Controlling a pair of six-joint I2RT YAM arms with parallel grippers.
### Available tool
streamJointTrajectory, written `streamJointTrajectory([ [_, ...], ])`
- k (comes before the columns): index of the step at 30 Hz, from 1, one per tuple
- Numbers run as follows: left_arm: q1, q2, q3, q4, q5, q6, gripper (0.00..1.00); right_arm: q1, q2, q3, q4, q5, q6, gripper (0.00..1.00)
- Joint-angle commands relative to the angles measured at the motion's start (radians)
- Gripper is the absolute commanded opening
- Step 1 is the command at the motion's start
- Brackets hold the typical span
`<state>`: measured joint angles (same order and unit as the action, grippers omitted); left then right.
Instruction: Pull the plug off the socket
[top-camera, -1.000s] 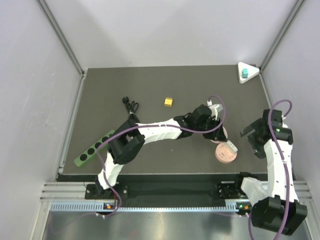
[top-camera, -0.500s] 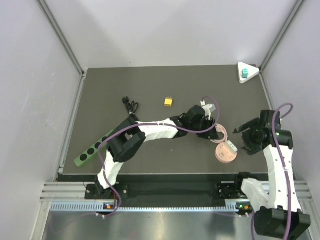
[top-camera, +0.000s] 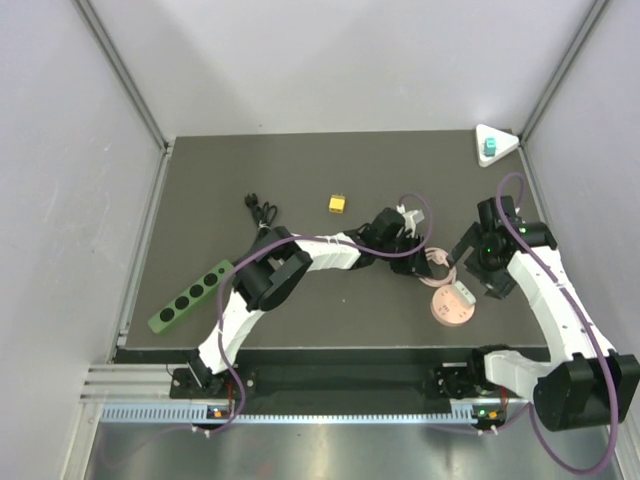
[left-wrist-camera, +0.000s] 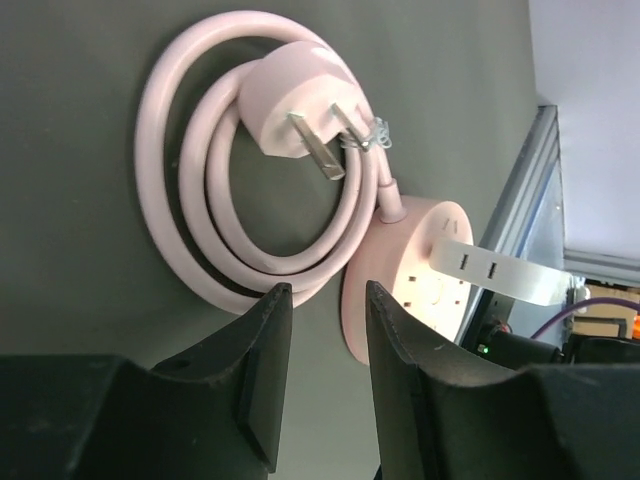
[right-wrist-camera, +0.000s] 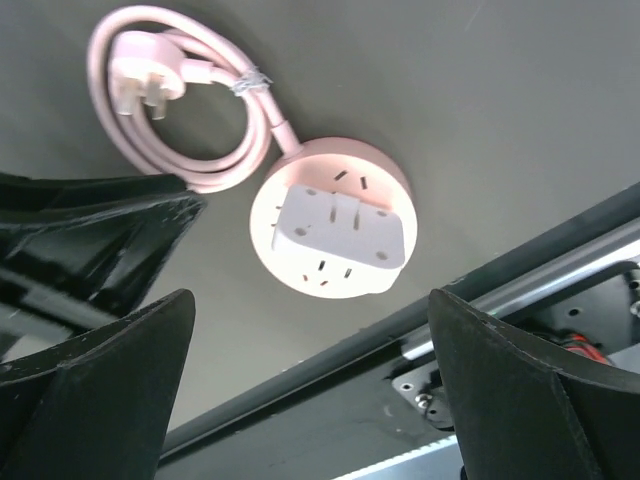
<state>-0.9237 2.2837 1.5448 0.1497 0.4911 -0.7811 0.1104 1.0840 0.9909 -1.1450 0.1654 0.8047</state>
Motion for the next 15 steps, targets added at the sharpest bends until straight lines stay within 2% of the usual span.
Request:
streamJointTrajectory([
  [1, -0.004, 0.002, 0.043, 0.083, 0.04, -0.01, 0.4, 0.011, 0.027, 0.029, -0.018, 0.049, -0.042, 1.0],
  [9, -0.006, -0.027, 0.043, 0.09, 0.046, -0.036, 0.39, 0.011, 0.013, -0.041, 0.06, 0.045, -0.058, 1.0],
  [15, -0.006, 0.042, 0.081, 0.102, 0.078, -0.075, 0.38, 0.009, 0.036, -0.063, 0.09, 0.023, -0.044, 0.97],
])
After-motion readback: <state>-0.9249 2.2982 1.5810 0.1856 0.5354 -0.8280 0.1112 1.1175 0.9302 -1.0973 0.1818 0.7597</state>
